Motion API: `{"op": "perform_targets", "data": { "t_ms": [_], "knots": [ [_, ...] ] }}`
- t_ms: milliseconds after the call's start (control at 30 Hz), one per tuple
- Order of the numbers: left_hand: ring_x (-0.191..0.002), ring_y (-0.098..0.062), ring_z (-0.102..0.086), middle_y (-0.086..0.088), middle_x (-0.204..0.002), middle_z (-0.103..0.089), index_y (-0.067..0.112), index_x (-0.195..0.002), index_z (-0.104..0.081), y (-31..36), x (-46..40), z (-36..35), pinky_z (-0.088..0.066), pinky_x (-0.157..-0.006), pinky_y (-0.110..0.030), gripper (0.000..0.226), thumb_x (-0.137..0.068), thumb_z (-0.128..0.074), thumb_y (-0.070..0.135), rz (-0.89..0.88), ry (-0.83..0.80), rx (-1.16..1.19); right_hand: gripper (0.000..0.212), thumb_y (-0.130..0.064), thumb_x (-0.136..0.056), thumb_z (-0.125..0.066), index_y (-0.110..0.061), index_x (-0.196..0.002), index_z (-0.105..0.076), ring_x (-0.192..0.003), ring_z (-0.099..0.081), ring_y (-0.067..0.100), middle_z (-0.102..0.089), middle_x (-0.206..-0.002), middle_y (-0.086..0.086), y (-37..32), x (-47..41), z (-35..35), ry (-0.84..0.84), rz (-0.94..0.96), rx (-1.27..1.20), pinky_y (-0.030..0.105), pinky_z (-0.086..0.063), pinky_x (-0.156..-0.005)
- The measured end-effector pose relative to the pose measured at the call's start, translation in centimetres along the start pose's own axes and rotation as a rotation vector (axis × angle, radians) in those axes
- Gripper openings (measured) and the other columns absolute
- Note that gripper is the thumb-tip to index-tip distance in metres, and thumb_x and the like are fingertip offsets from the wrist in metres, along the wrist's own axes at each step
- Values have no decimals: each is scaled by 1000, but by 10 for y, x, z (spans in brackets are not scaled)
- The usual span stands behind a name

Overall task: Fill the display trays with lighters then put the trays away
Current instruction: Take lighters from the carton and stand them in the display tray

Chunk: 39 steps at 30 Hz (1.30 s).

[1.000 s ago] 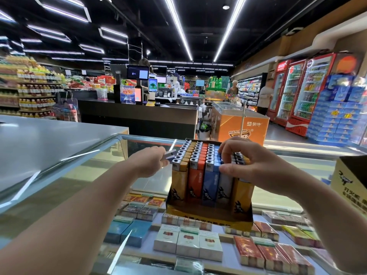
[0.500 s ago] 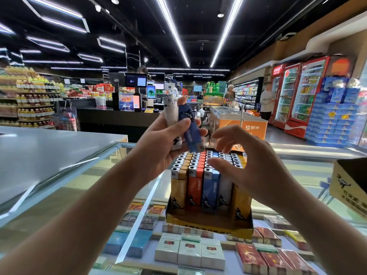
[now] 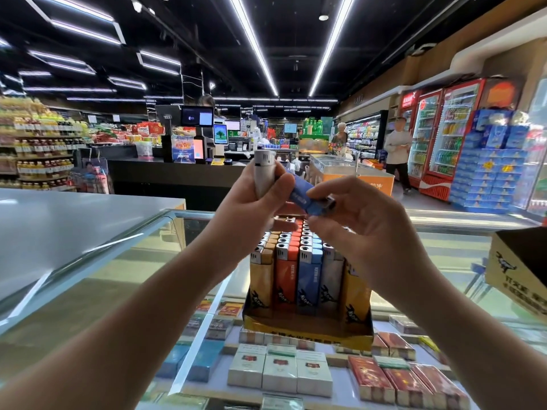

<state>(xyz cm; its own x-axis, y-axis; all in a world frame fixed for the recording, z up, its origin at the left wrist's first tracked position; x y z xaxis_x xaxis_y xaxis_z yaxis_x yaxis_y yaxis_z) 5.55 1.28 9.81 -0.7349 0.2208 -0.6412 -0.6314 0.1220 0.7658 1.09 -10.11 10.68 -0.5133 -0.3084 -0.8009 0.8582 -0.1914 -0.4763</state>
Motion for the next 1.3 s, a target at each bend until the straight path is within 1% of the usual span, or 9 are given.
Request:
{"op": "perform_targets", "data": {
  "t_ms": [100,333,467,600,700,833,967,1167,1300],
  "knots": [
    [-72,-10,-68,6,-77,-70,13,-95,-49,1,1,-5,-55,-58,-25,21,-84,-49,31,-22,-1,-39,12,-24,-73,-65,-25,-84,-62,-69,-66,6,-70,-79,-7,3,-2,4,41,-59,-153,14,-50,-64],
    [-80,-12,-67,0,-81,-71,18,-89,-50,13,3,7,-53,-69,-23,20,-90,-43,37,-117,90,-68,28,9,-84,-54,-19,-87,-52,-58,-61,12,-61,-66,-4,15,-4,43,235,-118,-150,24,-53,-54],
    [-62,1,-52,4,-75,-58,18,-79,-55,17,4,32,-43,-53,-11,27,-85,-34,34,-144,290,-199,29,11,-82,-55,-17,-83,-61,-57,-53,13,-61,-68,-6,16,-6,50,238,-134,-187,23,-48,-52],
    [-63,5,-52,14,-69,-57,28,-68,-61,14,6,43,-40,-53,-7,30,-82,-36,37,-118,373,-204,34,10,-81,-59,-22,-89,-65,-59,-49,4,-59,-73,0,7,-9,38,114,-92,-88,14,-42,-53],
    [-65,3,-51,20,-65,-56,29,-68,-64,8,4,42,-40,-54,-10,30,-83,-40,36,-65,353,-225,32,6,-79,-64,-23,-91,-63,-67,-57,18,-62,-79,8,4,-6,20,-31,-84,2,23,-52,-59],
    [-54,7,-51,7,-73,-55,25,-79,-65,0,5,40,-40,-45,-9,23,-93,-47,24,-14,340,-211,26,-2,-78,-69,-25,-90,-64,-70,-60,5,-64,-77,-8,6,2,-6,-219,-80,211,16,-51,-64],
    [-52,2,-52,0,-71,-53,18,-87,-60,-1,5,37,-40,-43,-12,13,-92,-50,23,-21,314,-214,23,-9,-79,-69,-21,-97,-61,-68,-53,9,-56,-73,-13,10,10,-23,-360,-73,404,20,-43,-64],
    [-53,1,-57,16,-58,-61,18,-88,-57,1,4,34,-43,-45,-13,7,-91,-53,23,-40,284,-239,18,-13,-79,-70,-23,-85,-57,-78,-51,4,-59,-81,-5,7,10,-28,-397,-74,455,18,-40,-71],
    [-54,0,-57,14,-60,-62,18,-88,-56,1,4,32,-43,-46,-13,7,-90,-53,24,-40,276,-235,21,-14,-77,-71,-27,-82,-55,-89,-46,-2,-52,-77,-16,7,9,-26,-390,-70,468,15,-37,-73]
  ]
}}
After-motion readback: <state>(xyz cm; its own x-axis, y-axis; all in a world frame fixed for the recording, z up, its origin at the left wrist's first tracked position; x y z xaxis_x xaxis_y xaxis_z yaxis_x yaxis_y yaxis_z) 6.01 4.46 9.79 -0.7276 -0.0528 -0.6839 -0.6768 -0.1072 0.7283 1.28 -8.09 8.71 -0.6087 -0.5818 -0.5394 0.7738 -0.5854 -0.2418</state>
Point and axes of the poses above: each hand's wrist, its own x-axis away from the middle knuckle, its own z-axis out of the back of the hand, y = z × x, the point moved 9 cm from there along -x, towards the middle knuckle
